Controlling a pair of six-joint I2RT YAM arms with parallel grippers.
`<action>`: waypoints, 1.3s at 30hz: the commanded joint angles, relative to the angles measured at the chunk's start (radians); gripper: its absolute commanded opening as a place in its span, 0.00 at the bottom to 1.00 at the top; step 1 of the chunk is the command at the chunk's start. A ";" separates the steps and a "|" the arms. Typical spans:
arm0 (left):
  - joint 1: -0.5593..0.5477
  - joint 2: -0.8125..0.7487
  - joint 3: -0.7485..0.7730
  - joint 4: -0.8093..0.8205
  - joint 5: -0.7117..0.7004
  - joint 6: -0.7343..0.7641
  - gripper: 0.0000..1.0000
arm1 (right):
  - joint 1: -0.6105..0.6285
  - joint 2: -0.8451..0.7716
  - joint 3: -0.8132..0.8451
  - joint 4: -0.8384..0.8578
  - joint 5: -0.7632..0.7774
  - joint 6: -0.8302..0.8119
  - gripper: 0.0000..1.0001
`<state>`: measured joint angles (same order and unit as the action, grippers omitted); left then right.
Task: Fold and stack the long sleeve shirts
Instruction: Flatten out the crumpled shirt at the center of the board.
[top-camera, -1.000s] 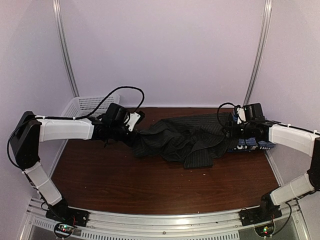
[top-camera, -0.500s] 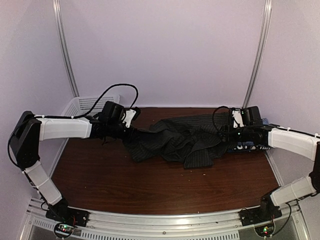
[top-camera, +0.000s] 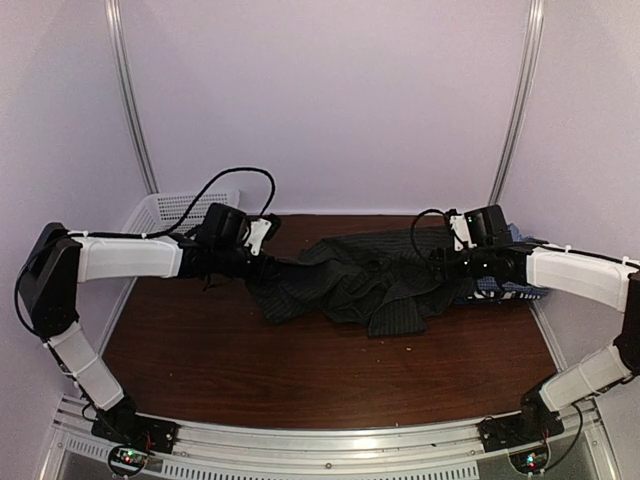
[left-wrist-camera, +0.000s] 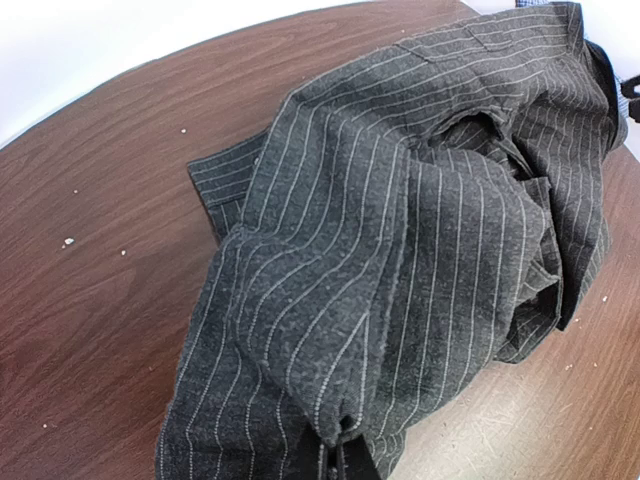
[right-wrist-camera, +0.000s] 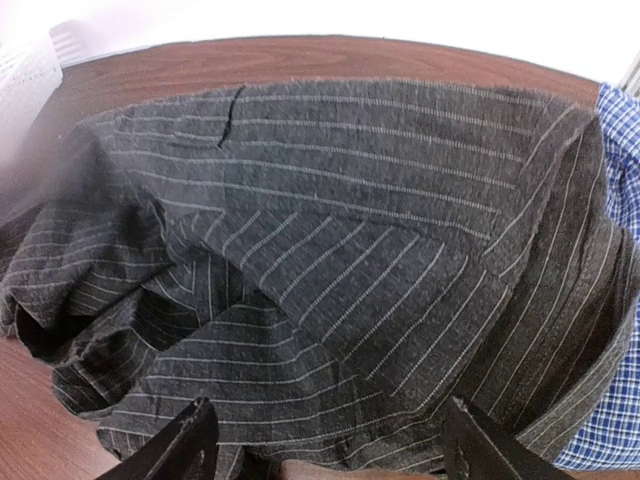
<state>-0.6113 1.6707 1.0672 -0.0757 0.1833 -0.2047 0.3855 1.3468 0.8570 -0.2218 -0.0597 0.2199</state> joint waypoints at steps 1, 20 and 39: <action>0.005 -0.051 0.026 0.019 0.022 -0.006 0.00 | 0.044 0.002 0.068 -0.024 0.129 -0.069 0.82; 0.005 -0.085 0.081 -0.051 0.019 -0.009 0.00 | 0.152 0.286 0.196 -0.043 0.406 -0.204 0.82; 0.011 -0.153 0.070 -0.076 -0.113 -0.003 0.00 | 0.191 0.317 0.292 -0.075 0.589 -0.232 0.00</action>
<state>-0.6102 1.5837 1.1225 -0.1669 0.1482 -0.2081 0.5652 1.7657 1.1534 -0.2890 0.5316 -0.0250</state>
